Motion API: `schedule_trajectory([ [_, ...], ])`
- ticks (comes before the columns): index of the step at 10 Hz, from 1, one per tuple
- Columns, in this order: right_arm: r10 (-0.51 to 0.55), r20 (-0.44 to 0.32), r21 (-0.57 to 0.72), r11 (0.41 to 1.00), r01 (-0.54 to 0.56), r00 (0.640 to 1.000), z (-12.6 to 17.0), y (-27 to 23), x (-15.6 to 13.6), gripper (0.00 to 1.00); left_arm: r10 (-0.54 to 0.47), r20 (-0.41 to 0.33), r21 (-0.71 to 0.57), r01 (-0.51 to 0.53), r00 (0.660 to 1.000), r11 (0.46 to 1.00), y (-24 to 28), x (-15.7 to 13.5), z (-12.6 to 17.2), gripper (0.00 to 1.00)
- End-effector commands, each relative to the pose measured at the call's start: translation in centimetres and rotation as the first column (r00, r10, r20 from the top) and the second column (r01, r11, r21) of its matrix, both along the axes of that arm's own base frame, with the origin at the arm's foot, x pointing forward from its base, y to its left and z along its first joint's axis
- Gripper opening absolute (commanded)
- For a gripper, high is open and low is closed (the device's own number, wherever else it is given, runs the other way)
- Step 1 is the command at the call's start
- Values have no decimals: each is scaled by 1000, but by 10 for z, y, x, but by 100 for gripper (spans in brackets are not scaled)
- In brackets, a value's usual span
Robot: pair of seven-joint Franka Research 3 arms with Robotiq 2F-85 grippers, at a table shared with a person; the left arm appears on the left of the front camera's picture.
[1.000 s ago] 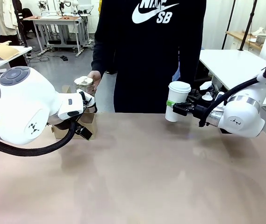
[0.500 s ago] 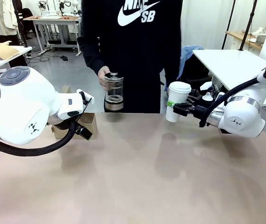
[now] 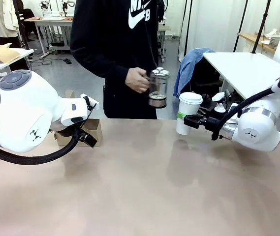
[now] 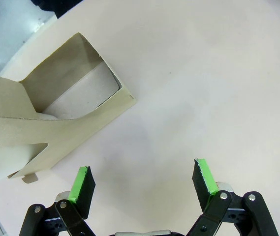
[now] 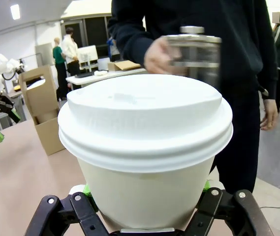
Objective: Pour a drink into a cup and package it in a carrier.
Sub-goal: When a person places the Paper Cup Lid on the 600 ml Paper Cup , lift the 600 ml Paper Cup.
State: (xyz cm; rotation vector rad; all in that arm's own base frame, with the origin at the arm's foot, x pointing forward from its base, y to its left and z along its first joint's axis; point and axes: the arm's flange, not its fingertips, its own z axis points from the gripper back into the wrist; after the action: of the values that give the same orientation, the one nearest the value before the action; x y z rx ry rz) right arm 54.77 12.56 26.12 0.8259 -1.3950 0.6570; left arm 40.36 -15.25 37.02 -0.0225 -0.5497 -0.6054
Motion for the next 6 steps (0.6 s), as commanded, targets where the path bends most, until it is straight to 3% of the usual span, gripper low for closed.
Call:
schedule_trajectory([
  [1,5,19,-5,1000,-5,1000,-7,-5,-19,81,0,0,-2,0,1000,1000,1,0,0,100],
  [2,4,19,-1,1000,-4,1000,13,4,5,81,0,0,-2,0,1000,1000,1,0,0,100],
  [3,-1,23,0,1000,1,1000,7,3,8,81,0,0,-2,0,1000,1000,1,0,0,100],
  [4,-1,20,-12,1000,2,1000,3,-2,-13,81,0,0,-2,0,1000,1000,1,0,0,100],
  [5,8,23,2,1000,-8,1000,11,3,4,81,0,0,-2,0,1000,1000,1,0,0,100],
  [6,0,6,1,1000,0,1000,2,-1,-1,81,0,0,-2,0,1000,1000,1,0,0,100],
])
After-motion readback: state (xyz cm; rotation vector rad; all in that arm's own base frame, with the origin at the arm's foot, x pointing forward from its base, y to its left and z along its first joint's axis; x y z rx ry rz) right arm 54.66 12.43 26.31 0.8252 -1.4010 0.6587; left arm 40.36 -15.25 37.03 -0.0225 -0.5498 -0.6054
